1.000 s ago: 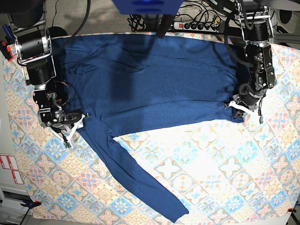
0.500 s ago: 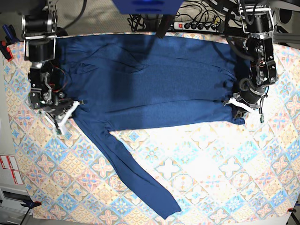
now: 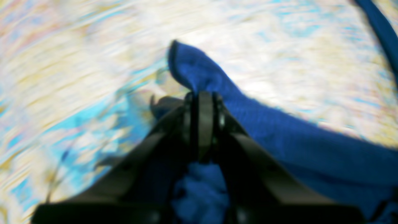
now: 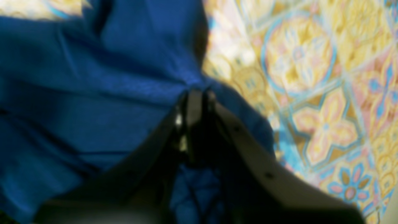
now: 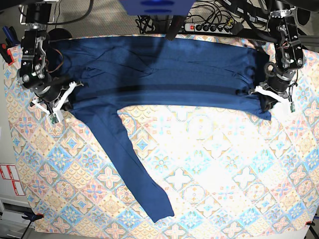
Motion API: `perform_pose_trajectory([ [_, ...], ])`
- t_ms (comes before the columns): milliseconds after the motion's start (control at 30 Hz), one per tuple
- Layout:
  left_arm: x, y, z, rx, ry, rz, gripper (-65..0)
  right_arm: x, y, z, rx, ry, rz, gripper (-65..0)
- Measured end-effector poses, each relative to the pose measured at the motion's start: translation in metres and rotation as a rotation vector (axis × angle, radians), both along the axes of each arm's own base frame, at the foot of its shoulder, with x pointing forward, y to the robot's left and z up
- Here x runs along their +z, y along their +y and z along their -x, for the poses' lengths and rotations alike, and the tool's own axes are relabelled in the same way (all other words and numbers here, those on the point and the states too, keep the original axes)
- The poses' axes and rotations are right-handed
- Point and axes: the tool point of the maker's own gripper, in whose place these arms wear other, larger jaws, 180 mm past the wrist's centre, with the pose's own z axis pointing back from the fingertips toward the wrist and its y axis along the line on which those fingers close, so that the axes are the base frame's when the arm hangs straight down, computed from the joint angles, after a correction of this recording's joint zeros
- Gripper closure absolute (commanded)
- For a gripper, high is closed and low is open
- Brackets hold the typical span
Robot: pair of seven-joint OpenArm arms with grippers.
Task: Fold the T-shirt properly
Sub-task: 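Fold the grasped edges with both grippers toward the collar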
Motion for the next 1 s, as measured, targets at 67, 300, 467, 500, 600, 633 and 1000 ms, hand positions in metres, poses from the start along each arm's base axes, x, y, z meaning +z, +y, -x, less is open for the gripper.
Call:
perform_pose_trajectory([
  [67, 0.001, 0.006, 0.003, 0.008, 0.005, -0.009, 0.0, 0.002, 0.002, 0.009, 0.007, 0.001, 0.005, -0.2],
  [300, -0.006, 0.012, 0.022, 0.008, 0.045, -0.026, 0.0, 0.000, 0.007, 0.035, 0.032, 0.034, 0.022, -0.2],
  [467, -0.009, 0.015, 0.028, 0.008, 0.059, -0.037, 0.0, -0.013, 0.006, 0.057, 0.033, 0.091, 0.023, -0.2],
  [500, -0.012, 0.015, 0.032, 0.008, 0.069, -0.037, 0.0, -0.015, 0.007, 0.061, 0.033, 0.102, 0.023, -0.2],
  [600, -0.022, 0.019, 0.040, 0.020, 0.103, -0.031, 0.0, -0.017, 0.006, 0.065, 0.033, 0.111, 0.023, -0.1],
  [633, -0.028, 0.020, 0.043, 0.027, 0.118, -0.027, 0.0, -0.018, 0.006, 0.068, 0.033, 0.116, 0.023, -0.1],
  [1000, -0.081, 0.015, 0.074, -0.019, 0.295, -0.081, -2.7, -0.021, 0.006, 0.073, 0.033, 0.131, 0.022, -2.7],
])
